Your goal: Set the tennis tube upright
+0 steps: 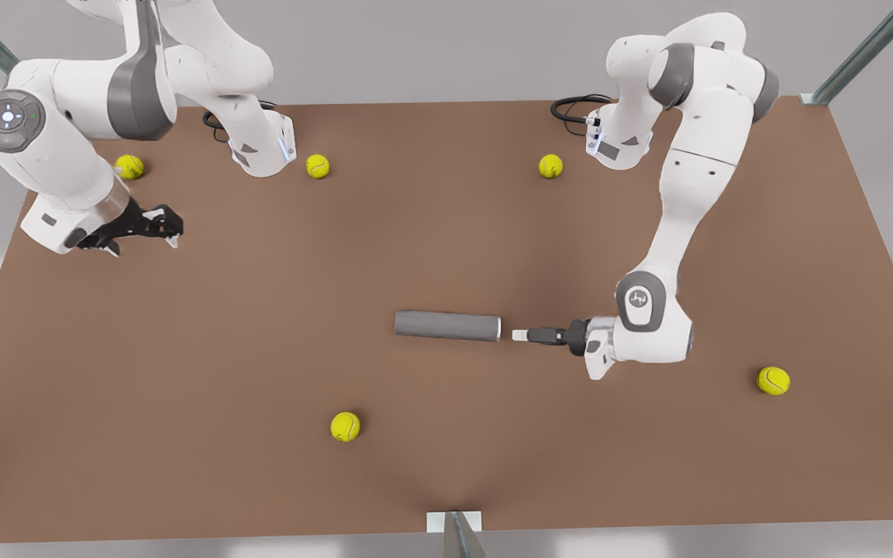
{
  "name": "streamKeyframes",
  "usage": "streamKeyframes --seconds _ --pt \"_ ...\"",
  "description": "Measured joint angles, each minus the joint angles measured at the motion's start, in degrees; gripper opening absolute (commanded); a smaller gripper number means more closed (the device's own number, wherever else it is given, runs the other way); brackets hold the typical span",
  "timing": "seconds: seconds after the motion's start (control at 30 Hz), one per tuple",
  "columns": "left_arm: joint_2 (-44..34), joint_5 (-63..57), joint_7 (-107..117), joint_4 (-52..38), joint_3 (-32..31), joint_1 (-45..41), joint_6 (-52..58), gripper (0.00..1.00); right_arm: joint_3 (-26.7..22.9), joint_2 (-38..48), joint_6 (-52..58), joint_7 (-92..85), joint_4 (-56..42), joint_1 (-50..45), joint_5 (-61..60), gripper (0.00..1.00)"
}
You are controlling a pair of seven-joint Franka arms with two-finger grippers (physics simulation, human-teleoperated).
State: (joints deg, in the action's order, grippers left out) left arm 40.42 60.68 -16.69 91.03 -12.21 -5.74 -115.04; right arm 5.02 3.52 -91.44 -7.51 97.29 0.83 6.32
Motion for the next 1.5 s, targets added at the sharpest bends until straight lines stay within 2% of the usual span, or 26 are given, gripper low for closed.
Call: streamKeyframes --seconds 0.1,0.23,0.3,0.37,0.47,0.63,1.5 --pt "0.89 0.17 -1.31 0.43 -0.01 -2.24 -1.28 1.0 0.0 -1.48 -0.56 0.35 0.16 -0.31 -0.15 1.0" --pt "1.62 0.26 -4.05 1.41 0.0 -1.96 -1.25 1.0 -0.72 -6.95 -9.42 -0.49 -0.33 -2.55 0.08 1.0" --pt "1.58 0.29 -4.06 2.22 0.0 -2.07 -1.32 1.0 -0.71 -9.11 -12.42 -0.42 -1.44 0.92 0.1 1.0" --pt "1.58 0.37 -4.1 2.98 0.0 -2.09 -1.24 1.0 -0.73 -9.97 -12.45 -0.51 -1.8 3.62 0.06 1.0" --pt "2.37 0.49 -4.8 2.93 0.0 -2.26 -1.33 1.0 -0.72 -10.48 -12.5 -0.66 -1.92 0.76 0.1 1.0" --pt "3.93 0.69 -6.98 2.84 -0.09 -2.26 -2.09 1.0 -0.55 -9.94 -9.35 -3.31 -2.63 3.34 -0.07 1.0" --pt "8.17 9.52 -11.61 2.4 -0.97 -5.08 -5.11 1.0 -0.6 -10.38 -9.5 -3.16 -5.04 2.99 -0.82 1.0"
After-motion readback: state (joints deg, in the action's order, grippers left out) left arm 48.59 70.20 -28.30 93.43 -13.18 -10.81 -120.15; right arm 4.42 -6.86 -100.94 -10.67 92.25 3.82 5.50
